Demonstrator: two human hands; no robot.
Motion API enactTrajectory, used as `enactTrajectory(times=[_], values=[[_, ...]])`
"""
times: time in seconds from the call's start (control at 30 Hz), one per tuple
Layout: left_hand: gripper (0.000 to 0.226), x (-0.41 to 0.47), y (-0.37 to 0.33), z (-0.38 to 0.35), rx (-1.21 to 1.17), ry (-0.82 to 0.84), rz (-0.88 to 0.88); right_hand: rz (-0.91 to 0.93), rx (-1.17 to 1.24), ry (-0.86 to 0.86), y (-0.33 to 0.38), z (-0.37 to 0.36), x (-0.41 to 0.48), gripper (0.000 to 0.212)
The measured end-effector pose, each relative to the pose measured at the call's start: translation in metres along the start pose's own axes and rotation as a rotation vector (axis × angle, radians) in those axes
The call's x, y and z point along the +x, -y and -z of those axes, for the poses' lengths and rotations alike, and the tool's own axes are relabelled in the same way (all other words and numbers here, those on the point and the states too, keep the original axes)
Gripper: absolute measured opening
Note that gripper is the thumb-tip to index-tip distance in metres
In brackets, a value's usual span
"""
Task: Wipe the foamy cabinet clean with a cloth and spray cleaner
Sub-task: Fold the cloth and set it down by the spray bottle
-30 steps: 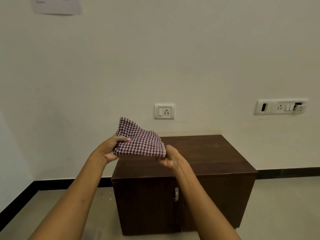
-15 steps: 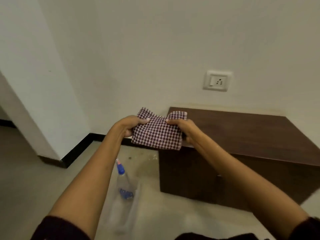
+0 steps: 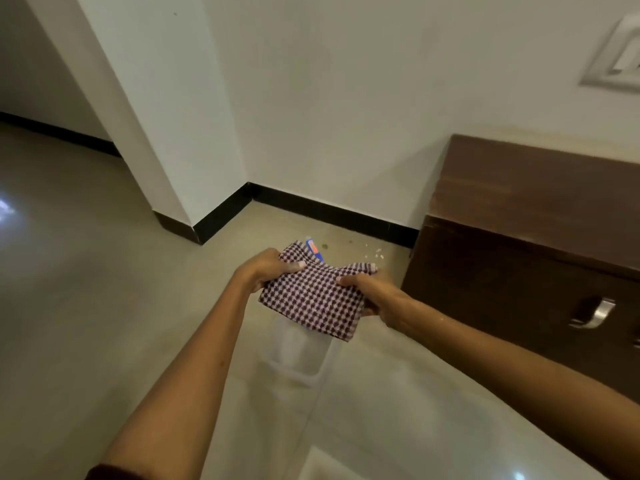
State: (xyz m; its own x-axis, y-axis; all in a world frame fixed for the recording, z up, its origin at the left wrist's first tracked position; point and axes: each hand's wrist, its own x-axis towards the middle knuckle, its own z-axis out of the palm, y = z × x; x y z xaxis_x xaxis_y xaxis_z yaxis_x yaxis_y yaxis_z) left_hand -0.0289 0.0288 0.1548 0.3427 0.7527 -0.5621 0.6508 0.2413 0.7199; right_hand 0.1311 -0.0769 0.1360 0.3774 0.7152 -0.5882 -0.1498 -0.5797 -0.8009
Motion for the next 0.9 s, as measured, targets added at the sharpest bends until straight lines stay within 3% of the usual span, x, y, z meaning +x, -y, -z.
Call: enactTrajectory(times=[0.17,0.33,0.53,0.8,0.9], values=[[0.076,0.023,0.057,-0.012,-0.096,-0.019,0.117,-0.083,-0.080,0.034,-0.051,-0.021,0.031,0.052],[0.053,0.048,0.099,-0.021,-0.077,-0.057,0.109,-0.115,-0.130,0.027,-0.084,-0.042,0.058,0.049],[0.039,0.077,0.129,-0.042,0.096,-0.246,0.001,0.029,-0.352,-0.038,-0.104,-0.063,0.083,0.042],[0.056,0.092,0.142,-0.054,0.280,-0.235,-0.029,0.177,-0.603,-0.094,-0.115,-0.078,0.108,0.025],[0.047,0.100,0.145,-0.059,0.327,-0.269,-0.041,0.219,-0.655,-0.090,-0.123,-0.084,0.113,0.027]])
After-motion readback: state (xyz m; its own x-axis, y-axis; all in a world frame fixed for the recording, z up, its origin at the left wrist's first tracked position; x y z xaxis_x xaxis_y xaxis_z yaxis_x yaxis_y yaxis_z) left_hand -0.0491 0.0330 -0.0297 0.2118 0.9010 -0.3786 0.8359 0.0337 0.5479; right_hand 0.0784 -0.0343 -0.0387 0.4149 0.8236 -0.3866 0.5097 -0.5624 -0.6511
